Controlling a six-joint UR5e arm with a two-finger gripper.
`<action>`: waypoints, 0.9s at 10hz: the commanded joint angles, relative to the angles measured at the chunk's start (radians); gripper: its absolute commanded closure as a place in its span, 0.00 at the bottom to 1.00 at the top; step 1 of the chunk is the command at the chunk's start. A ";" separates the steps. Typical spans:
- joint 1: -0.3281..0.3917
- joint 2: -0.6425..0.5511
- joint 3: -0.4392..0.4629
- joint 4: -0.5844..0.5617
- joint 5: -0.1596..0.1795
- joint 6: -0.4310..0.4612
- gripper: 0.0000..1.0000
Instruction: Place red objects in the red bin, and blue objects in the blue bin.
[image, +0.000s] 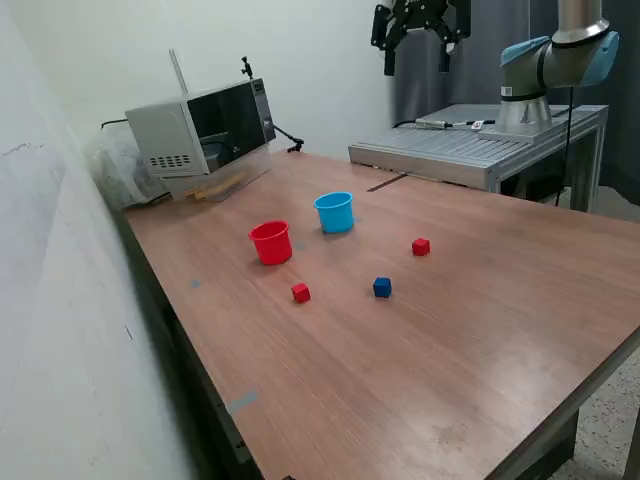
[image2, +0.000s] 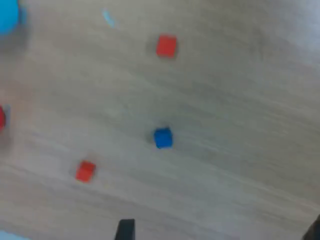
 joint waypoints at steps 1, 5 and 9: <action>0.001 0.163 -0.121 -0.010 0.013 -0.092 0.00; -0.031 0.442 -0.157 -0.156 0.013 -0.150 0.00; -0.033 0.558 -0.183 -0.194 0.018 -0.150 0.00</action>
